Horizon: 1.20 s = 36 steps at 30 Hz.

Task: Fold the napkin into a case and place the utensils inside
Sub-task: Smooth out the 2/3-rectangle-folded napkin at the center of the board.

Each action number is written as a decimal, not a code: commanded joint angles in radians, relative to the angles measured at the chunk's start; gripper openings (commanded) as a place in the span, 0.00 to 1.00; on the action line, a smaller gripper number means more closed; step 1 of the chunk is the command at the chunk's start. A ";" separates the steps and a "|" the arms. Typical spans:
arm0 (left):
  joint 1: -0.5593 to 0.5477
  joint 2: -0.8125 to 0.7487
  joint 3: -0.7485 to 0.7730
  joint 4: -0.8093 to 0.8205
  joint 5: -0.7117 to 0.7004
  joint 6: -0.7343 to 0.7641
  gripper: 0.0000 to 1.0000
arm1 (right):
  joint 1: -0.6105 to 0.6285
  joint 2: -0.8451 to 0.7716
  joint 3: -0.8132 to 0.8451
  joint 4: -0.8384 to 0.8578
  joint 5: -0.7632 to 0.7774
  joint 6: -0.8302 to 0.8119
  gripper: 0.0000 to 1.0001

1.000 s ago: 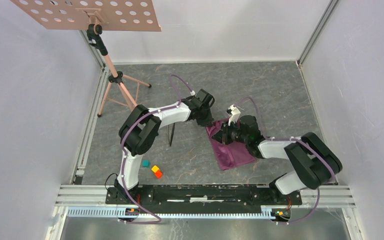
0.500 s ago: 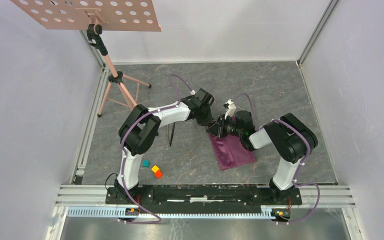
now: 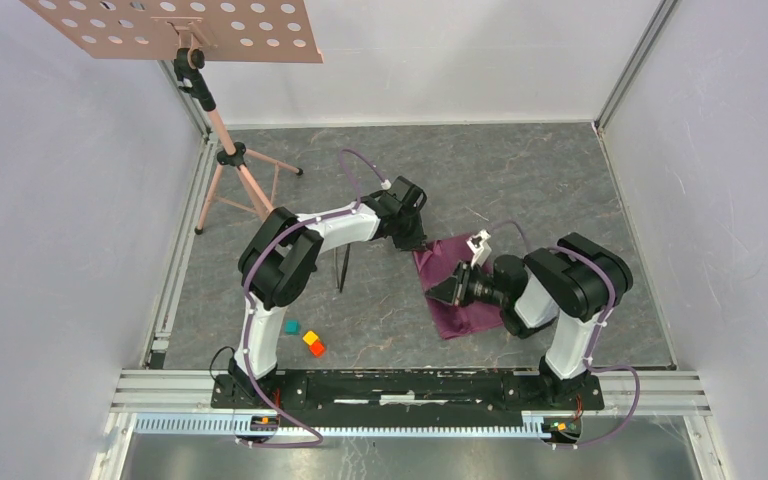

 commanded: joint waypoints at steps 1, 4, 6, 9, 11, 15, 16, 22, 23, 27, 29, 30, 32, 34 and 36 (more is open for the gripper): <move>0.011 0.032 0.000 0.023 -0.012 0.045 0.08 | 0.001 -0.053 -0.123 0.237 -0.067 0.101 0.18; 0.012 0.032 0.003 0.023 -0.011 0.047 0.08 | 0.004 -0.092 -0.203 0.267 -0.086 0.106 0.18; 0.011 0.032 0.004 0.023 -0.012 0.048 0.08 | 0.002 -0.118 -0.243 0.263 -0.092 0.098 0.18; 0.012 0.037 0.014 0.018 -0.002 0.051 0.08 | 0.006 -0.149 -0.357 0.316 -0.099 0.118 0.18; 0.012 0.036 0.019 0.017 0.006 0.052 0.08 | 0.007 -0.169 -0.409 0.332 -0.101 0.115 0.18; 0.011 0.019 0.022 0.018 0.038 0.062 0.10 | 0.007 -0.209 -0.505 0.327 -0.111 0.099 0.18; 0.010 0.009 0.019 0.021 0.050 0.065 0.12 | 0.007 -0.233 -0.508 0.292 -0.112 0.086 0.18; 0.003 -0.054 -0.001 0.017 0.084 0.090 0.16 | 0.009 -0.461 -0.360 -0.264 -0.021 -0.117 0.22; 0.003 -0.068 -0.009 0.015 0.078 0.091 0.17 | 0.012 -0.506 -0.299 -0.420 0.025 -0.203 0.26; 0.003 -0.105 -0.028 0.016 0.063 0.100 0.23 | 0.011 -0.612 -0.056 -0.818 0.210 -0.395 0.37; 0.002 -0.108 -0.028 0.029 0.085 0.100 0.26 | 0.011 -0.616 0.010 -0.889 0.227 -0.426 0.39; 0.002 -0.108 -0.024 0.030 0.095 0.099 0.26 | 0.012 -0.612 0.025 -0.904 0.219 -0.434 0.40; -0.001 -0.105 -0.019 0.029 0.103 0.100 0.27 | 0.012 -0.607 0.031 -0.886 0.157 -0.444 0.41; -0.002 -0.103 -0.014 0.029 0.111 0.100 0.29 | 0.013 -0.616 0.046 -0.903 0.146 -0.462 0.44; -0.003 -0.100 -0.009 0.031 0.127 0.094 0.30 | 0.016 -0.624 0.084 -0.952 0.147 -0.489 0.48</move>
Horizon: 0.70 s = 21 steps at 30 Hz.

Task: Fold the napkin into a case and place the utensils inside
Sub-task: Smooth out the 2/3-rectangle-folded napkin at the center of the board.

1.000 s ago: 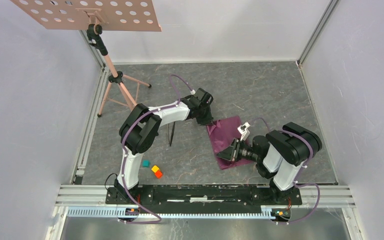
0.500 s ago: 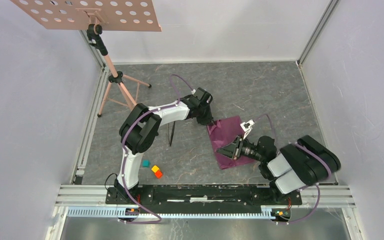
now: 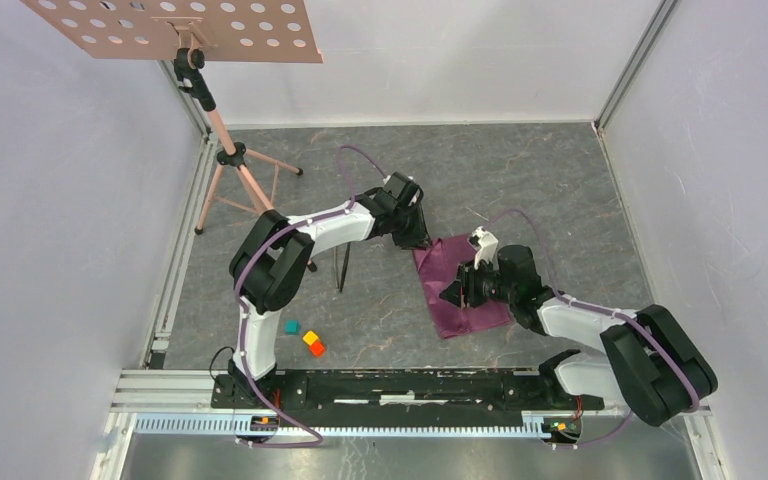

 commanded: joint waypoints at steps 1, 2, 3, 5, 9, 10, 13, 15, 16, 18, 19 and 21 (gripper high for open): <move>-0.007 -0.040 0.017 0.025 0.050 0.035 0.31 | 0.010 -0.030 0.068 -0.159 -0.002 -0.105 0.48; -0.008 -0.036 0.015 0.042 0.067 0.022 0.31 | 0.013 -0.036 0.071 -0.171 -0.001 -0.104 0.48; -0.009 -0.029 0.015 0.055 0.088 0.010 0.31 | 0.014 -0.038 0.070 -0.173 -0.009 -0.098 0.47; -0.010 -0.004 0.025 0.065 0.111 -0.006 0.29 | 0.020 -0.036 0.052 -0.165 -0.034 -0.076 0.41; -0.011 0.049 0.048 0.067 0.112 -0.016 0.24 | 0.067 -0.031 0.000 -0.102 -0.059 -0.027 0.31; -0.010 0.059 0.057 0.067 0.110 -0.016 0.23 | 0.081 -0.030 -0.010 -0.082 -0.066 -0.014 0.29; -0.008 0.098 0.089 0.049 0.089 -0.008 0.22 | 0.108 -0.029 -0.036 -0.056 -0.063 0.011 0.28; -0.005 0.128 0.119 0.030 0.080 -0.003 0.21 | 0.112 -0.027 -0.053 -0.051 -0.043 0.010 0.28; -0.001 0.143 0.131 0.025 0.076 0.000 0.21 | 0.114 -0.023 -0.056 -0.054 -0.028 0.003 0.29; 0.007 0.172 0.157 0.006 0.059 0.009 0.21 | 0.116 -0.008 -0.059 -0.060 0.009 -0.023 0.29; 0.013 0.186 0.173 -0.002 0.059 0.013 0.20 | 0.118 0.005 -0.060 -0.057 0.027 -0.029 0.29; 0.025 0.219 0.202 -0.018 0.065 0.018 0.20 | 0.118 0.038 -0.062 -0.040 0.040 -0.033 0.30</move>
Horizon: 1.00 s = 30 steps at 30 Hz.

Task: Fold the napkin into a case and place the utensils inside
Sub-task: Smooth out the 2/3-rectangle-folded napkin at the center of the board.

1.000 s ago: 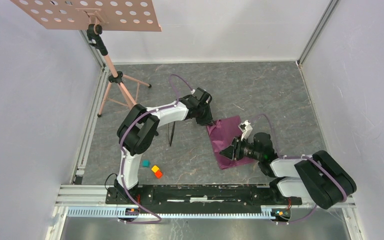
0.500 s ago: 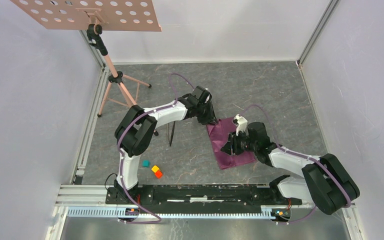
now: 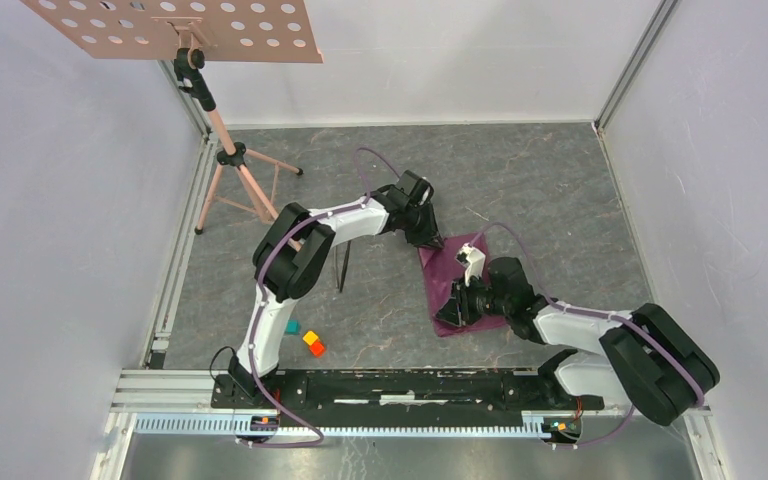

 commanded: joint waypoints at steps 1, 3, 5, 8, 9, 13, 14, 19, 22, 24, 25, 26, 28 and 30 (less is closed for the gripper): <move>0.029 0.076 0.083 -0.037 -0.018 0.023 0.19 | 0.008 0.063 -0.022 0.044 0.065 -0.023 0.31; 0.038 0.096 0.099 -0.049 -0.013 0.030 0.19 | 0.010 0.095 -0.018 0.071 0.075 -0.017 0.32; 0.047 0.114 0.115 -0.053 0.000 0.033 0.19 | 0.011 0.126 -0.002 0.087 0.080 -0.016 0.33; 0.064 0.147 0.170 -0.091 0.029 0.056 0.18 | 0.012 0.167 0.058 0.066 0.078 -0.023 0.33; 0.069 0.154 0.185 -0.103 0.039 0.071 0.18 | 0.012 0.170 0.086 0.047 0.074 -0.025 0.33; 0.074 0.168 0.236 -0.162 0.053 0.125 0.17 | 0.011 0.122 0.184 -0.059 0.074 -0.037 0.38; 0.074 0.168 0.234 -0.160 0.061 0.127 0.17 | 0.011 0.118 0.199 -0.067 0.069 -0.033 0.41; 0.073 0.156 0.200 -0.142 0.076 0.117 0.17 | 0.009 0.205 0.287 -0.024 -0.049 0.012 0.43; 0.073 0.159 0.203 -0.147 0.077 0.117 0.17 | 0.007 0.258 0.272 0.056 -0.088 0.045 0.43; 0.074 0.162 0.205 -0.150 0.073 0.121 0.17 | 0.004 0.287 0.236 0.108 -0.109 0.061 0.42; 0.075 0.164 0.210 -0.154 0.071 0.122 0.17 | 0.005 0.299 0.214 0.134 -0.122 0.071 0.42; 0.075 0.167 0.214 -0.158 0.073 0.127 0.17 | 0.003 0.305 0.188 0.163 -0.131 0.078 0.42; 0.075 0.173 0.221 -0.163 0.072 0.133 0.16 | 0.004 0.307 0.148 0.196 -0.151 0.084 0.42; 0.078 0.179 0.223 -0.162 0.074 0.133 0.16 | 0.004 0.283 0.107 0.215 -0.157 0.087 0.42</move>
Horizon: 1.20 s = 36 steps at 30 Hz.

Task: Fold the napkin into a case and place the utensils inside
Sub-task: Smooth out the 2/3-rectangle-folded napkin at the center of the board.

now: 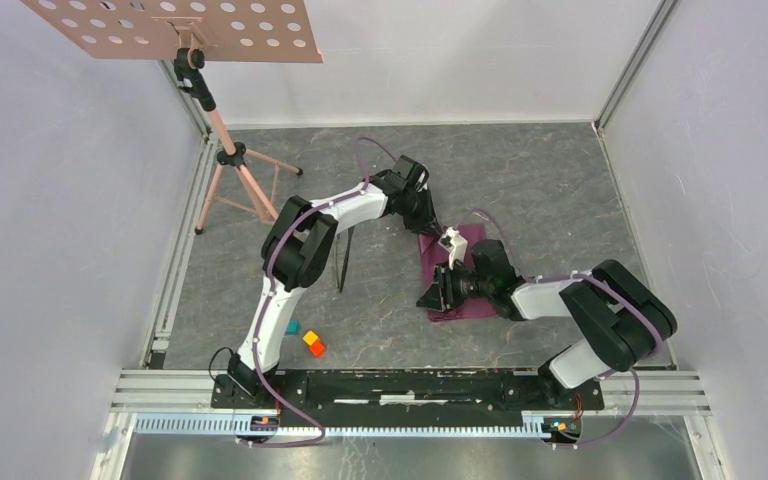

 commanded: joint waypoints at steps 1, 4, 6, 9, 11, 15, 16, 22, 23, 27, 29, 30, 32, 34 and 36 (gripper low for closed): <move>0.011 0.048 0.013 -0.065 -0.014 0.066 0.16 | 0.001 -0.030 -0.094 0.091 -0.057 0.021 0.43; 0.016 0.058 0.024 -0.074 -0.014 0.070 0.16 | 0.000 -0.069 -0.148 0.105 -0.067 0.023 0.43; 0.019 0.061 0.033 -0.081 -0.014 0.074 0.15 | 0.002 -0.093 -0.188 0.114 -0.076 0.028 0.44; 0.024 0.060 0.038 -0.087 -0.020 0.078 0.15 | 0.002 -0.130 -0.231 0.143 -0.088 0.049 0.44; 0.025 0.061 0.042 -0.093 -0.021 0.081 0.15 | 0.002 -0.152 -0.251 0.165 -0.109 0.064 0.45; 0.026 0.065 0.054 -0.103 -0.021 0.087 0.15 | 0.002 -0.190 -0.289 0.172 -0.104 0.090 0.47; 0.025 0.066 0.058 -0.108 -0.020 0.090 0.15 | 0.002 -0.190 -0.299 0.170 -0.105 0.094 0.47; 0.014 -0.007 0.077 -0.139 0.018 0.123 0.30 | 0.000 -0.381 -0.114 -0.343 0.040 -0.131 0.52; 0.009 -0.029 0.082 -0.145 0.024 0.130 0.35 | -0.002 -0.416 -0.052 -0.454 0.123 -0.168 0.57; 0.004 -0.078 0.145 -0.210 0.082 0.142 0.48 | -0.087 -0.445 0.129 -0.722 0.335 -0.247 0.66; 0.003 -0.107 0.151 -0.212 0.104 0.140 0.54 | -0.165 -0.414 0.173 -0.780 0.414 -0.243 0.68; 0.003 -0.124 0.154 -0.222 0.110 0.142 0.55 | -0.222 -0.398 0.181 -0.790 0.414 -0.236 0.68; 0.003 -0.150 0.154 -0.244 0.125 0.151 0.58 | -0.313 -0.376 0.196 -0.791 0.394 -0.218 0.69; 0.002 -0.184 0.136 -0.255 0.148 0.163 0.59 | -0.377 -0.363 0.193 -0.761 0.390 -0.213 0.70; 0.003 -0.231 0.100 -0.255 0.164 0.170 0.60 | -0.429 -0.331 0.198 -0.757 0.388 -0.222 0.70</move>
